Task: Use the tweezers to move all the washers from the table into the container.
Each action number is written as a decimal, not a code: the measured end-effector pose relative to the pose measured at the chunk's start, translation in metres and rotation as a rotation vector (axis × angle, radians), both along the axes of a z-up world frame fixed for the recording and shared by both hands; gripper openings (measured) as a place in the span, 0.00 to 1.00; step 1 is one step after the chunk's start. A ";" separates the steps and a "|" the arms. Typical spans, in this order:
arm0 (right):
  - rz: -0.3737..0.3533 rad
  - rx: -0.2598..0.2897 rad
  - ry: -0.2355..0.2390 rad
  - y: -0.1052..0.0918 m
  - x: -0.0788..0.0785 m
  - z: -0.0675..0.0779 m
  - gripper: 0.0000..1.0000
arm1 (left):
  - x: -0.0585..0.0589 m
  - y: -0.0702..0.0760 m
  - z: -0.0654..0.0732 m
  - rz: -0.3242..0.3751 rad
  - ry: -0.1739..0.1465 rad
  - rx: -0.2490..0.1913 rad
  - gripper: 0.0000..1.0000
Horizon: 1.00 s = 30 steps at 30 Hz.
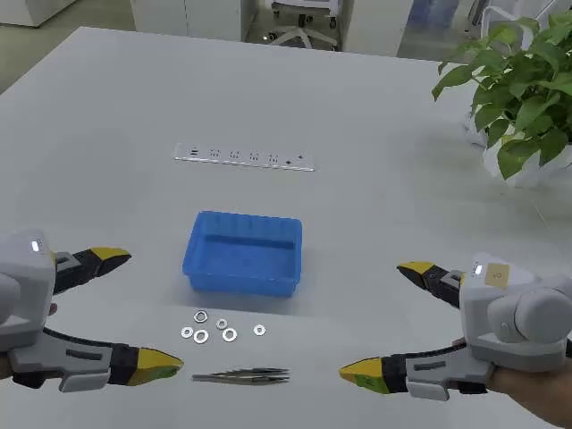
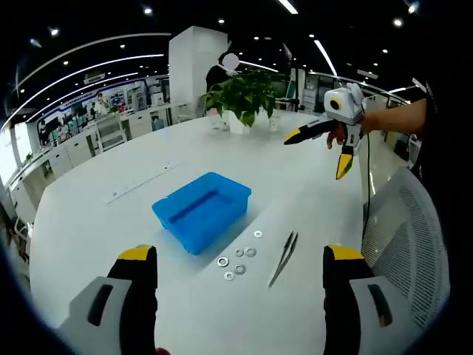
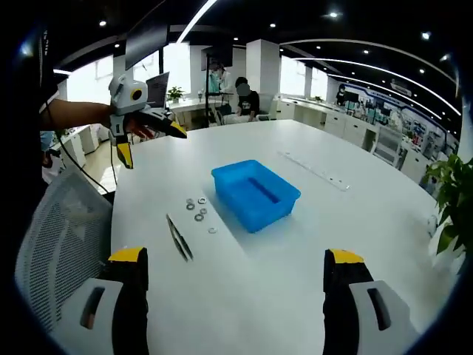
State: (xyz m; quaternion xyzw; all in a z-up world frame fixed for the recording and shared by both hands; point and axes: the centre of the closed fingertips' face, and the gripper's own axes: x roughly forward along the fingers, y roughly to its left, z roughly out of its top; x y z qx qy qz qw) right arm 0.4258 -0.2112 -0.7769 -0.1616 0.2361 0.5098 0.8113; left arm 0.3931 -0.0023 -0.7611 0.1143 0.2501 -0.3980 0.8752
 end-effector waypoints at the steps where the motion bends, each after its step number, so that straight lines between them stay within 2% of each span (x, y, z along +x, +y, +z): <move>1: 0.000 0.000 -0.001 0.000 0.000 0.000 1.00 | 0.000 0.000 0.000 0.000 0.001 -0.001 0.99; 16: 0.000 0.000 -0.002 -0.001 -0.001 0.000 1.00 | 0.000 -0.001 0.001 -0.005 -0.005 0.006 0.99; 30: 0.011 -0.007 -0.004 0.000 -0.002 0.000 1.00 | -0.003 -0.002 -0.002 -0.021 0.002 0.024 0.99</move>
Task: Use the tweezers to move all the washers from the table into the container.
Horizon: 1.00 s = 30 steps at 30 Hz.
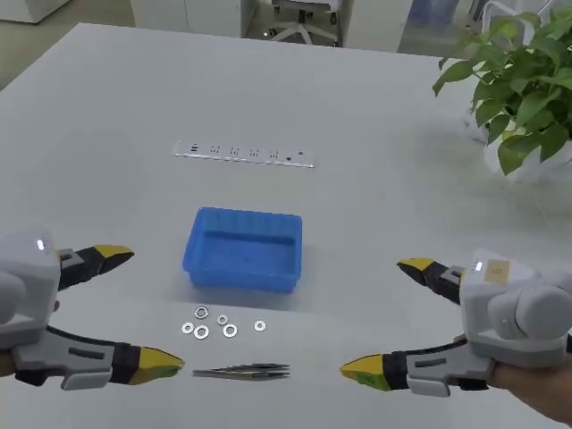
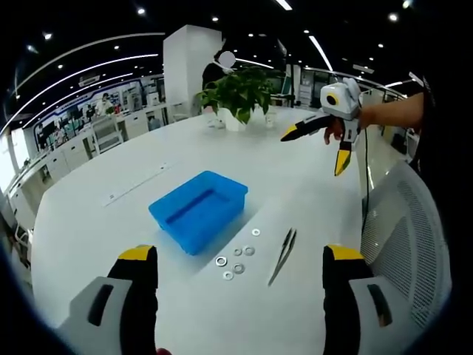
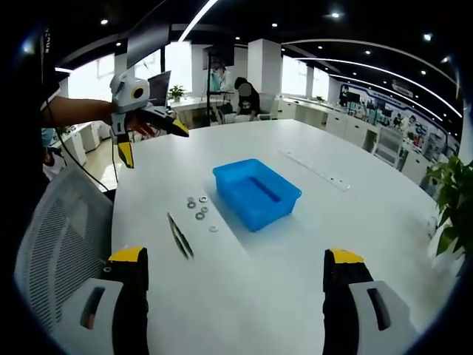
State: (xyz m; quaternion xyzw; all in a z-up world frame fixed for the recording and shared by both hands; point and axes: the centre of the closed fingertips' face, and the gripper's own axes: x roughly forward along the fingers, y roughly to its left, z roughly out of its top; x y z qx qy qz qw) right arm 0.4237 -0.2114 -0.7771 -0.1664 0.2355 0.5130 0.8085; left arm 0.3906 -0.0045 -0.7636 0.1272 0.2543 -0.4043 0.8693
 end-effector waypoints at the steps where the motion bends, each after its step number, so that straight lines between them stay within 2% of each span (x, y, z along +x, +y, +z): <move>1: 0.002 0.000 -0.002 0.000 0.000 0.000 1.00 | 0.000 0.000 0.000 -0.003 -0.002 0.002 0.98; 16: 0.045 -0.044 -0.011 0.002 -0.004 -0.008 0.97 | -0.005 -0.006 -0.008 -0.041 0.005 0.040 0.95; 25: 0.049 -0.047 -0.015 0.002 -0.004 -0.008 0.96 | -0.005 -0.004 -0.010 -0.038 0.002 0.047 0.95; 30: 0.040 -0.041 -0.017 0.002 -0.003 -0.006 0.97 | -0.002 -0.003 -0.005 -0.026 -0.007 0.030 0.96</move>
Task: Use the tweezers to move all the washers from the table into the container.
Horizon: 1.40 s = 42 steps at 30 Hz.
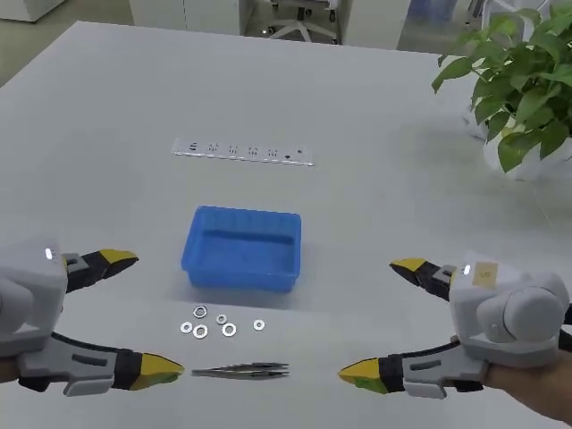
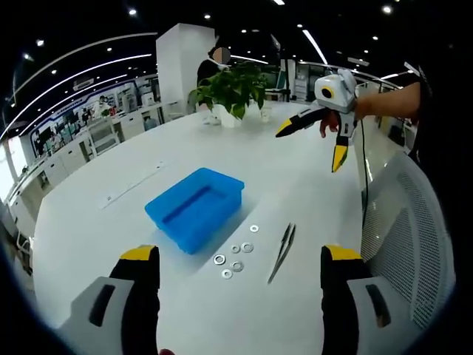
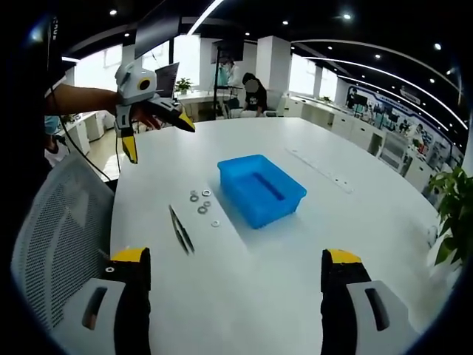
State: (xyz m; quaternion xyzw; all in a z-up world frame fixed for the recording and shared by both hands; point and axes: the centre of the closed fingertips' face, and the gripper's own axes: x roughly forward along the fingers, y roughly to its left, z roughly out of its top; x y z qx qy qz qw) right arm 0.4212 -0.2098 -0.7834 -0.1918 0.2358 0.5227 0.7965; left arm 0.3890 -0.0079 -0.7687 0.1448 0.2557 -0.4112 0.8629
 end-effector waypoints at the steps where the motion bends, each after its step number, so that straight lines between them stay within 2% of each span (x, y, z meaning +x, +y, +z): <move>1: -0.001 0.001 0.000 0.000 0.000 0.000 0.97 | 0.000 0.000 0.000 0.002 -0.001 -0.001 0.96; 9: -0.006 0.005 -0.004 0.000 0.001 0.002 0.99 | 0.000 0.004 -0.001 0.009 0.004 0.009 0.99; 13: -0.006 0.003 -0.009 0.001 0.002 0.001 1.00 | -0.003 0.003 -0.004 0.000 0.023 0.032 0.99; 29: 0.003 -0.006 -0.012 0.000 0.002 0.000 1.00 | 0.000 -0.002 -0.004 -0.024 0.012 0.049 0.98; 37: 0.027 -0.014 -0.014 0.005 0.000 -0.003 0.98 | -0.002 -0.002 -0.012 -0.033 0.019 0.073 0.94; 42: 0.051 -0.028 -0.018 0.009 -0.001 -0.005 0.97 | -0.008 -0.006 -0.020 -0.068 0.029 0.093 0.87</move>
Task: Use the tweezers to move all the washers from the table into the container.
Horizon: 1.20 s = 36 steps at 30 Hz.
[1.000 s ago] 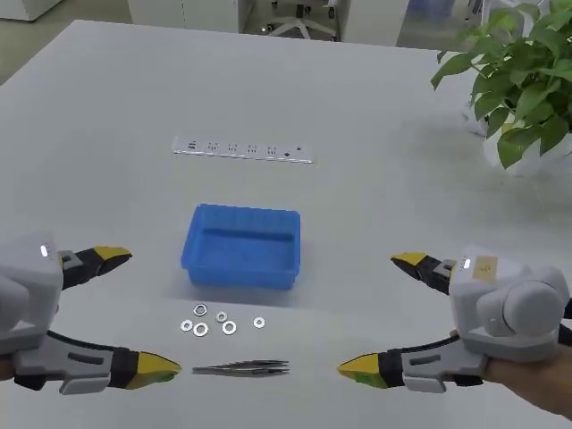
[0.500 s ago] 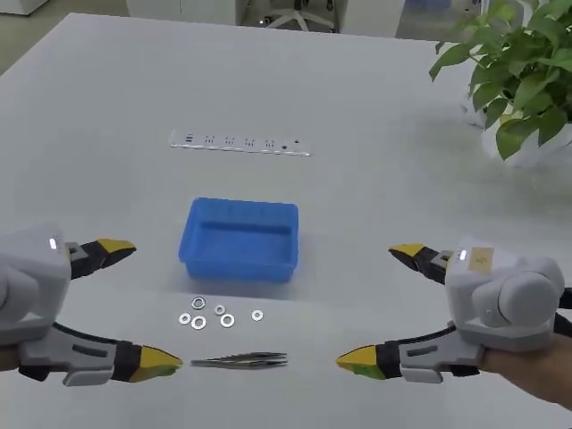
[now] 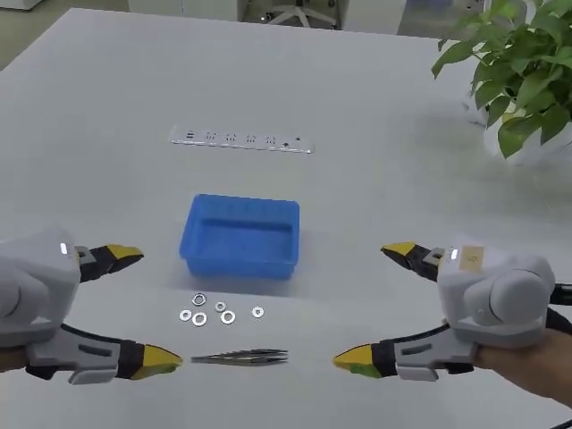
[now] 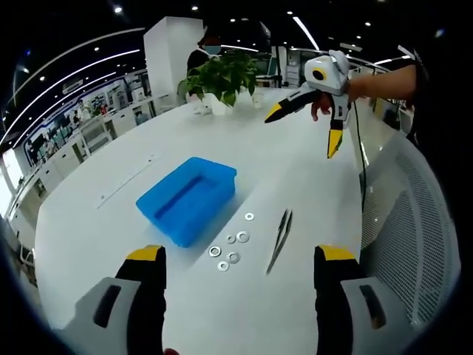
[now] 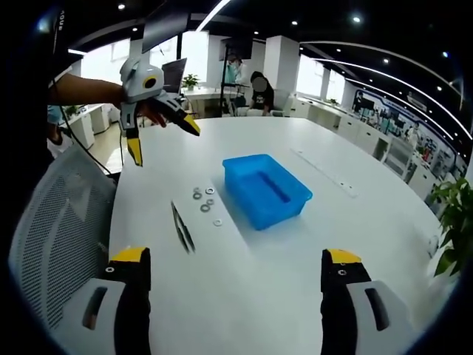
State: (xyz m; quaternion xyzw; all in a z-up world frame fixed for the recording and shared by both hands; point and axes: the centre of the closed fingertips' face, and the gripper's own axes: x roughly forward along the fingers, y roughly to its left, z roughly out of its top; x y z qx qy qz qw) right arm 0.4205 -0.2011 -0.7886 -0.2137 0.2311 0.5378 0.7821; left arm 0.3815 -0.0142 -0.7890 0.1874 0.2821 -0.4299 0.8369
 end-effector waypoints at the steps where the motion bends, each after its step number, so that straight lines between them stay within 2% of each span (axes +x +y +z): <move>1: 0.006 -0.003 -0.002 0.001 0.000 0.000 0.96 | -0.001 -0.001 -0.002 -0.007 0.004 0.006 0.85; 4: 0.027 -0.014 -0.005 0.004 -0.001 -0.003 0.94 | -0.003 -0.003 -0.007 -0.025 0.010 0.020 0.79; 6: 0.047 -0.024 -0.008 0.007 -0.003 -0.005 0.92 | -0.004 -0.003 -0.012 -0.042 0.007 0.050 0.72; 10: 0.096 -0.053 -0.021 0.012 -0.007 -0.012 0.87 | -0.008 -0.003 -0.024 -0.071 0.028 0.086 0.61; 14: 0.129 -0.076 -0.026 0.017 -0.009 -0.019 0.83 | -0.011 0.000 -0.035 -0.086 0.042 0.136 0.54; 16: 0.145 -0.084 -0.024 0.021 -0.011 -0.022 0.81 | -0.013 -0.002 -0.040 -0.088 0.060 0.130 0.51; 19: 0.182 -0.096 -0.028 0.026 -0.014 -0.026 0.78 | -0.014 -0.004 -0.045 -0.102 0.063 0.144 0.48; 21: 0.211 -0.102 -0.029 0.031 -0.016 -0.030 0.76 | -0.016 -0.007 -0.049 -0.116 0.078 0.143 0.44; 25: 0.249 -0.114 -0.026 0.039 -0.019 -0.035 0.71 | -0.018 -0.009 -0.055 -0.134 0.090 0.145 0.37; 31: 0.295 -0.130 -0.026 0.051 -0.021 -0.041 0.64 | -0.016 -0.012 -0.058 -0.145 0.092 0.146 0.34; 36: 0.328 -0.142 -0.026 0.060 -0.022 -0.047 0.59 | -0.016 -0.012 -0.064 -0.158 0.106 0.160 0.32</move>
